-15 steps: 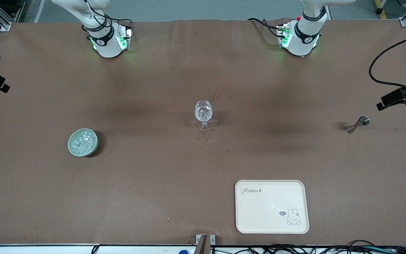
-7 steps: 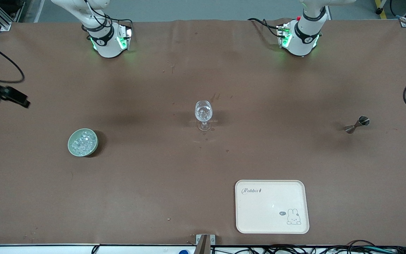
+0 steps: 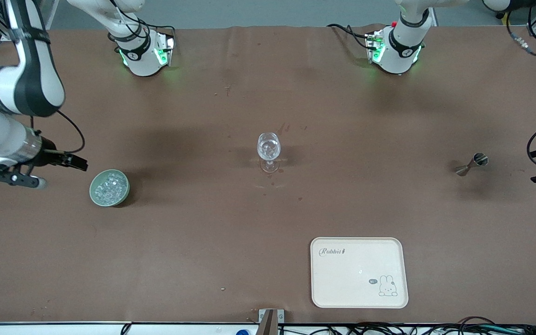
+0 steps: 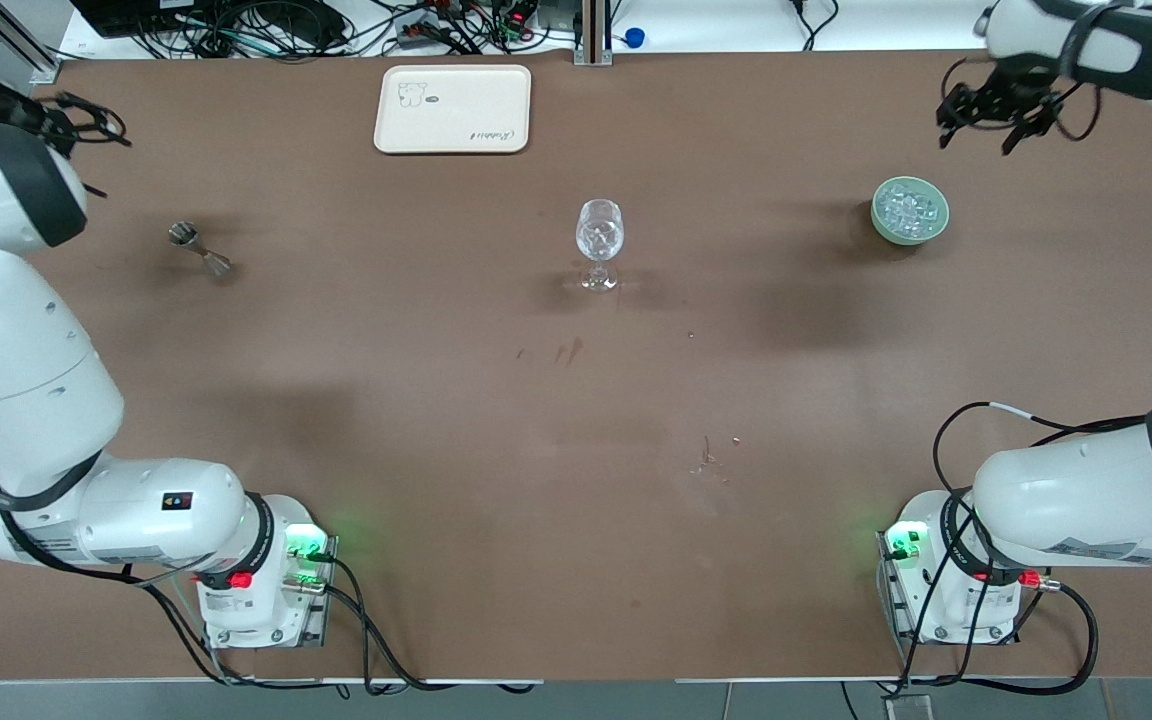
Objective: Pour wine and add ice with both arms
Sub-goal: 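Grasp an ice cube with the right gripper while the left gripper grasps the jigger, then lift the jigger with the left gripper while the right gripper lifts the ice, then carry the silver jigger over the wine glass with the left gripper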
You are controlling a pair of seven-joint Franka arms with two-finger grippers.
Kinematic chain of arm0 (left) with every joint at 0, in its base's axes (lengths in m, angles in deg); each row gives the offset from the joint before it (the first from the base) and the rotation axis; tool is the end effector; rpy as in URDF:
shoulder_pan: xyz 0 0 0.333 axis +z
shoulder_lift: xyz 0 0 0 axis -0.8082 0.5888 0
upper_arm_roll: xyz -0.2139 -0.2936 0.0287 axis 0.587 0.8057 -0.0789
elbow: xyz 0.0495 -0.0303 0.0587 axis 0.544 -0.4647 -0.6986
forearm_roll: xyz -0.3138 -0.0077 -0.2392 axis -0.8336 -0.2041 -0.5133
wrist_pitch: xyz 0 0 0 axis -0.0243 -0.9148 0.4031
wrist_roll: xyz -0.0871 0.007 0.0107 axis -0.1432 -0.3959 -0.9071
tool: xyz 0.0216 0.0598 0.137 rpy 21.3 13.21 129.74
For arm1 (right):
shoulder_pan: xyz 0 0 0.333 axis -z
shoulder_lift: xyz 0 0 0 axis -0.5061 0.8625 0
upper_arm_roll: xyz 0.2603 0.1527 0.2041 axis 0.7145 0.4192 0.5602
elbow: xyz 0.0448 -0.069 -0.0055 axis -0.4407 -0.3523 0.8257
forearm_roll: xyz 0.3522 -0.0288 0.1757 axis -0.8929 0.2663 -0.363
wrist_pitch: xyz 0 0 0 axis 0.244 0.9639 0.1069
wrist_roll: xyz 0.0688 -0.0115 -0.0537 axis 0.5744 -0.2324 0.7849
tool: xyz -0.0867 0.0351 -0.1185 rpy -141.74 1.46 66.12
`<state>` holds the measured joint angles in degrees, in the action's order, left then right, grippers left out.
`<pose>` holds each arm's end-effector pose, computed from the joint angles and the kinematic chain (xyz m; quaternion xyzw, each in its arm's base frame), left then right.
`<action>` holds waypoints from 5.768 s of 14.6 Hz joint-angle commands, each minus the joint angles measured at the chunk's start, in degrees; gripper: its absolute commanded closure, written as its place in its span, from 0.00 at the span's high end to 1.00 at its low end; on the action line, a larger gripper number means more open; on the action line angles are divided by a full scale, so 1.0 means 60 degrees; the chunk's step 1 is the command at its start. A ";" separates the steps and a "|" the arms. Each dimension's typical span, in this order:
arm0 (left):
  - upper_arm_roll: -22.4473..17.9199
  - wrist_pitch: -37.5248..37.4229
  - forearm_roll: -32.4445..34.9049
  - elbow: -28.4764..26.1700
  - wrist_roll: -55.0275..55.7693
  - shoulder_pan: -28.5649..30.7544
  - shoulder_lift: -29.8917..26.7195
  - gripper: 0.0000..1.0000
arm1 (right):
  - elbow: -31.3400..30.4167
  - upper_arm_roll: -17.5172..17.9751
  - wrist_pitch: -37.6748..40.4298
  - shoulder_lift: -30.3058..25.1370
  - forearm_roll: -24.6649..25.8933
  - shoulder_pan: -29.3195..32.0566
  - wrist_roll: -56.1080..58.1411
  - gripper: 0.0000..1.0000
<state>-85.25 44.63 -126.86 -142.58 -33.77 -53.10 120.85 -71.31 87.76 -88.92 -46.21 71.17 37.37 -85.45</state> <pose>0.5946 0.2992 0.3233 0.7984 0.5438 -0.1484 0.2116 0.5821 -0.0507 0.3723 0.9944 -0.0972 -0.0391 0.0139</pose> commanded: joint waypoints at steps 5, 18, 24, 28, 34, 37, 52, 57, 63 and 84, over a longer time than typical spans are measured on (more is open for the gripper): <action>-0.0254 -0.1196 -0.1395 0.0360 0.0287 0.0374 0.1924 1.00 | -0.1564 -0.0003 -0.2632 0.0986 -0.0117 -0.0194 -0.0074 0.93; -0.0180 -0.2737 -0.3536 -0.0811 0.0155 0.0756 0.2908 1.00 | -0.1695 -0.0018 -0.3380 0.1661 -0.0087 -0.0385 -0.0103 0.56; -0.0151 -0.2737 -0.3991 -0.1031 0.0258 0.0756 0.2908 0.58 | -0.1711 -0.0032 -0.3366 0.1661 -0.0073 -0.0312 -0.0103 0.46; -0.0166 -0.3262 -0.4108 -0.1031 0.0346 0.0888 0.2893 0.03 | -0.1593 -0.0032 -0.3366 0.1661 -0.0073 -0.0268 -0.0133 0.46; -0.0210 -0.3965 -0.4167 -0.1105 0.0433 0.1064 0.2470 0.01 | -0.1622 -0.0032 -0.3483 0.1691 -0.0073 -0.0385 -0.0177 0.45; -0.0166 -0.4683 -0.4167 -0.1119 0.0463 0.0874 0.1972 0.01 | -0.1637 -0.0032 -0.3541 0.1735 -0.0073 -0.0385 -0.0177 0.39; 0.4325 -0.2934 -0.3566 -0.2184 0.3712 0.0067 -0.1893 0.01 | -0.0586 -0.0032 -0.2069 0.1837 -0.0014 -0.0326 -0.0206 0.08; 0.6904 0.0261 -0.3566 -0.3521 0.4912 0.0126 -0.3054 0.01 | 0.1130 -0.0061 0.0088 0.1575 -0.0029 -0.0224 -0.0148 0.01; 0.9323 0.2767 -0.3246 -0.3521 0.6438 0.0082 -0.3054 0.01 | 0.1849 -0.0062 0.1773 -0.0239 -0.0087 -0.0238 -0.0074 0.00; 1.2870 0.7531 0.3579 -0.3082 1.1374 -0.0679 -0.2161 0.01 | 0.3856 -0.0003 0.5218 -0.2513 -0.0805 -0.0326 0.0497 0.01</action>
<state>-9.12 89.35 -109.02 -162.36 31.86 -56.98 107.00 -48.64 87.54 -57.43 -61.36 67.63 35.19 -83.37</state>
